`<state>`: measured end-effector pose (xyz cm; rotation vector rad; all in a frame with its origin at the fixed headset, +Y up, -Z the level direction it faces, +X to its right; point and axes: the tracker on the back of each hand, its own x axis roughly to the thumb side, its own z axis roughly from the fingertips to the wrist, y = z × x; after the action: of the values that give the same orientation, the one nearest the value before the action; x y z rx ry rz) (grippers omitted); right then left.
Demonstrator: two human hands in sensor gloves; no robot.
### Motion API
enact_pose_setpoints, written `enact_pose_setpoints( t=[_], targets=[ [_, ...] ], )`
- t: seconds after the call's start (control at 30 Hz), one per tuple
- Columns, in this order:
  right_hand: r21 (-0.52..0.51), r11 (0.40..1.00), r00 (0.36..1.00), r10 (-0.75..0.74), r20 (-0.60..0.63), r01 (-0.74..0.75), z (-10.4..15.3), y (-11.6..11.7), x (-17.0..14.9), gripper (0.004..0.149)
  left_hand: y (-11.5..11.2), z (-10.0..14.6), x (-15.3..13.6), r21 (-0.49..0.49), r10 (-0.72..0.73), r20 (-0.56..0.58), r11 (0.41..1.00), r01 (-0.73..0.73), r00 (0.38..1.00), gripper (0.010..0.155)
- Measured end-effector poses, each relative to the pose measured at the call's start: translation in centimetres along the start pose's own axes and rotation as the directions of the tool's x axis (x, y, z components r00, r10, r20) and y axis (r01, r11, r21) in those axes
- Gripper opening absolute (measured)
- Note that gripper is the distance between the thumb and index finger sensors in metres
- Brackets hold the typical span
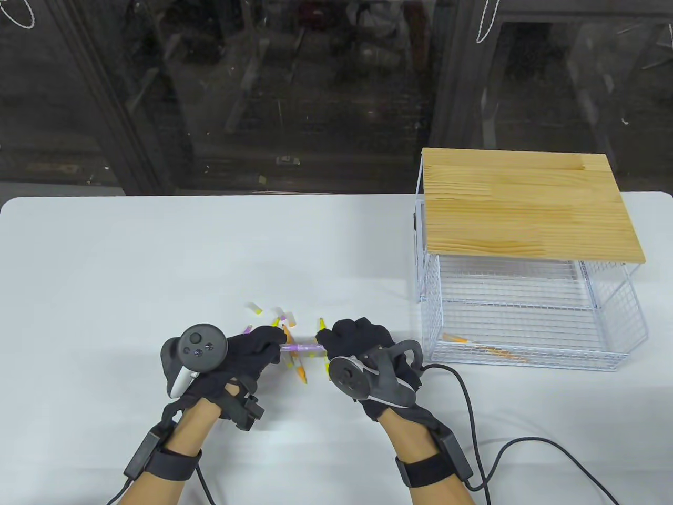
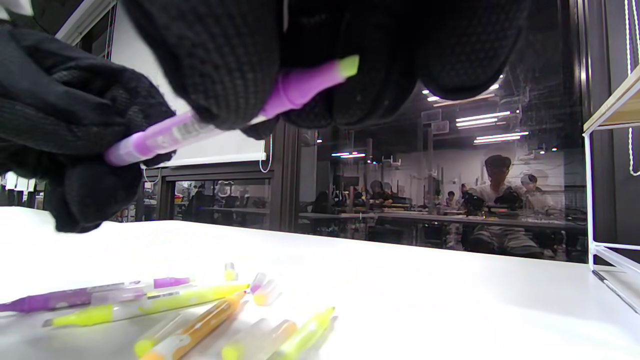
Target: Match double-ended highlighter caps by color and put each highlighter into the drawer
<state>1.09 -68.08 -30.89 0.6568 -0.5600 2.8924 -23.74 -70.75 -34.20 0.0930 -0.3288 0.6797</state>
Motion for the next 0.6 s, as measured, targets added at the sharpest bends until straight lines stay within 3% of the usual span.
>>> enact_pose_setpoints(
  t=[0.17,0.6],
  targets=[
    [0.016,1.000,1.000,0.004,0.010,-0.004,0.0,0.0,0.0,0.045,-0.3,0.1,1.0,-0.010,-0.113,0.064,0.994,0.113,0.992,0.044],
    [0.052,0.996,0.996,-0.076,0.042,0.073,-0.2,0.1,0.1,0.047,0.2,0.4,2.0,0.005,-0.184,0.106,0.983,0.185,0.977,0.044]
  ],
)
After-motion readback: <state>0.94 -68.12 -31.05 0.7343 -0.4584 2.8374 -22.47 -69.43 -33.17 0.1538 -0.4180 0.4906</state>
